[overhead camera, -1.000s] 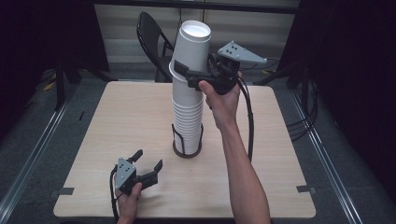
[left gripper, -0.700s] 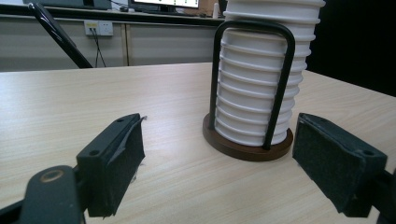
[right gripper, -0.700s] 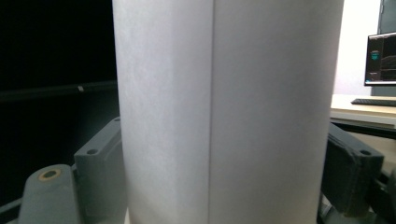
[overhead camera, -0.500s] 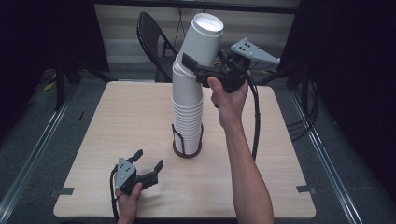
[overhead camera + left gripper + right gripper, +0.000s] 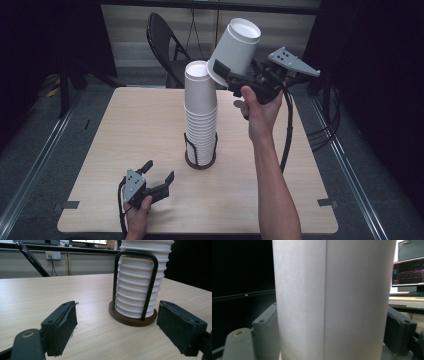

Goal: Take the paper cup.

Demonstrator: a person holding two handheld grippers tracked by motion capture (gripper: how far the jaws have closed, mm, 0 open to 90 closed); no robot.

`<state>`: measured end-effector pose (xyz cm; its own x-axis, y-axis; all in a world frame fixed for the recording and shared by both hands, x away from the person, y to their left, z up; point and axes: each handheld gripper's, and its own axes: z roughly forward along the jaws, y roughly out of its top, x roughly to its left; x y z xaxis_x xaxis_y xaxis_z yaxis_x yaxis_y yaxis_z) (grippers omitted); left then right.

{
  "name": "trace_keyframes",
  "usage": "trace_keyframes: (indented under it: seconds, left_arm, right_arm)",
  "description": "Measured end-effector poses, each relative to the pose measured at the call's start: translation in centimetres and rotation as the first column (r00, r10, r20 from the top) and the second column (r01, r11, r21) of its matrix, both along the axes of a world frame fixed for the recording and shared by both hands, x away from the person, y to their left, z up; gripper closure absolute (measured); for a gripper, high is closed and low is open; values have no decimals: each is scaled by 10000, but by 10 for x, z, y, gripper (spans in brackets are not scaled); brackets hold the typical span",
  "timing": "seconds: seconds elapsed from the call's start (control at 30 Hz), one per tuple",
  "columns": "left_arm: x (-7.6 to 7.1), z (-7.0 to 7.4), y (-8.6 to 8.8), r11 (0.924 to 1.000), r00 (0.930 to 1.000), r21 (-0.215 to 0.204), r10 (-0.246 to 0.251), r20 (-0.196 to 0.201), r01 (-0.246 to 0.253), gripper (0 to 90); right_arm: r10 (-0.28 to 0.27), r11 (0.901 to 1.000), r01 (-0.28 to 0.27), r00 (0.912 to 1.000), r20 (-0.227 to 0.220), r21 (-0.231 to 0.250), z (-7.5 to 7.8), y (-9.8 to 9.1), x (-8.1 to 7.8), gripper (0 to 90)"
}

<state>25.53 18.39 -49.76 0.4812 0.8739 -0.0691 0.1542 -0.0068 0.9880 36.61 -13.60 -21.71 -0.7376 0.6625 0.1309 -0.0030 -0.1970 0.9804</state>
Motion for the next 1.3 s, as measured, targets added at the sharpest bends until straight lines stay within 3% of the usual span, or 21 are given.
trace_keyframes:
  seconds: [0.23,0.63,0.8,0.93,1.23,1.3]
  left_arm:
    - [0,0,0,9999,10000,153,60,-2,-60,164]
    - [0,0,-1,9999,10000,111,37,-37,-37,164]
    - [1,0,0,9997,9996,-132,221,-158,-223,154]
    - [2,0,3,9993,9994,-323,186,-275,-195,159]
    - [2,0,2,9990,9991,-298,335,-246,-342,159]
    - [2,0,3,9989,9991,-378,267,-320,-279,159]
  right_arm:
    - [-210,9998,210,9997,-82,-53,-4,-15,-6,163]
    - [-368,9993,362,9982,-470,-138,-27,-32,-17,169]
    - [-580,9981,562,9955,-750,-261,-37,-36,-19,170]
    - [-611,9975,571,9929,-1025,-411,-51,-39,-20,171]
    - [-598,9962,499,9877,-1447,-712,-74,-40,-29,171]
    - [-695,9955,570,9825,-1729,-762,-84,-40,-32,171]
